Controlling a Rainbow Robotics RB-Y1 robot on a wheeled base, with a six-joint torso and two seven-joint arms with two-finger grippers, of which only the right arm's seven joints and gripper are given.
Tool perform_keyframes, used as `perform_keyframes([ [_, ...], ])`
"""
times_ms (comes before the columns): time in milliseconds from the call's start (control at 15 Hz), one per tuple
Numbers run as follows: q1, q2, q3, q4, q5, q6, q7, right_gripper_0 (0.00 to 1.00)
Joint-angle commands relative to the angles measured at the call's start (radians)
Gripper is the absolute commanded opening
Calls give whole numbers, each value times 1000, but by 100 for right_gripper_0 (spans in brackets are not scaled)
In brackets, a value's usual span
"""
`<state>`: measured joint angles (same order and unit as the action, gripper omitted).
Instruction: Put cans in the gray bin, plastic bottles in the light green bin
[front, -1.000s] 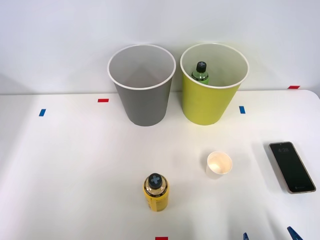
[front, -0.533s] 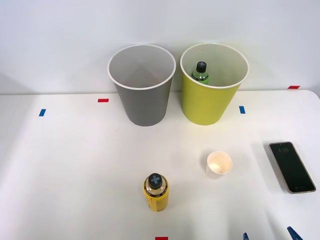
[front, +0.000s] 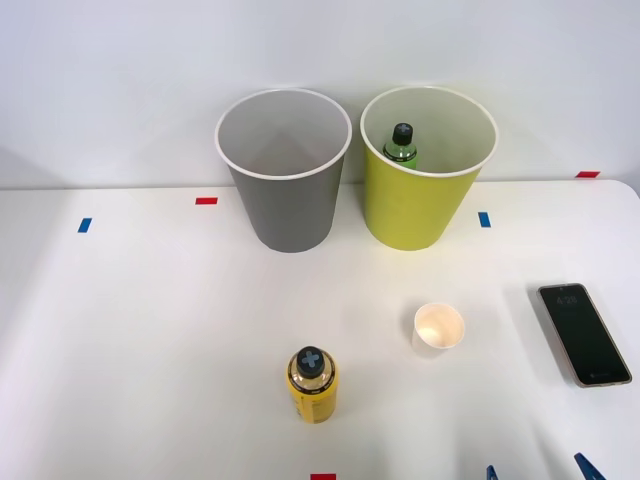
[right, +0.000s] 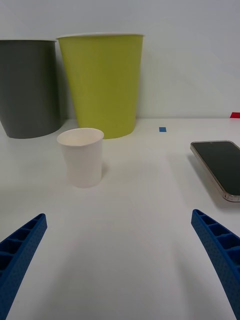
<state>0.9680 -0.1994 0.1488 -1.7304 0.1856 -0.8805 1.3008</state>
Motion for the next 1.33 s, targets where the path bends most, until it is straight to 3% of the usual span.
perform_keyframes([
  [67, 0, 0, 0, 0, 0, 0, 0, 100],
  [1333, 0, 0, 0, 0, 0, 0, 0, 100],
])
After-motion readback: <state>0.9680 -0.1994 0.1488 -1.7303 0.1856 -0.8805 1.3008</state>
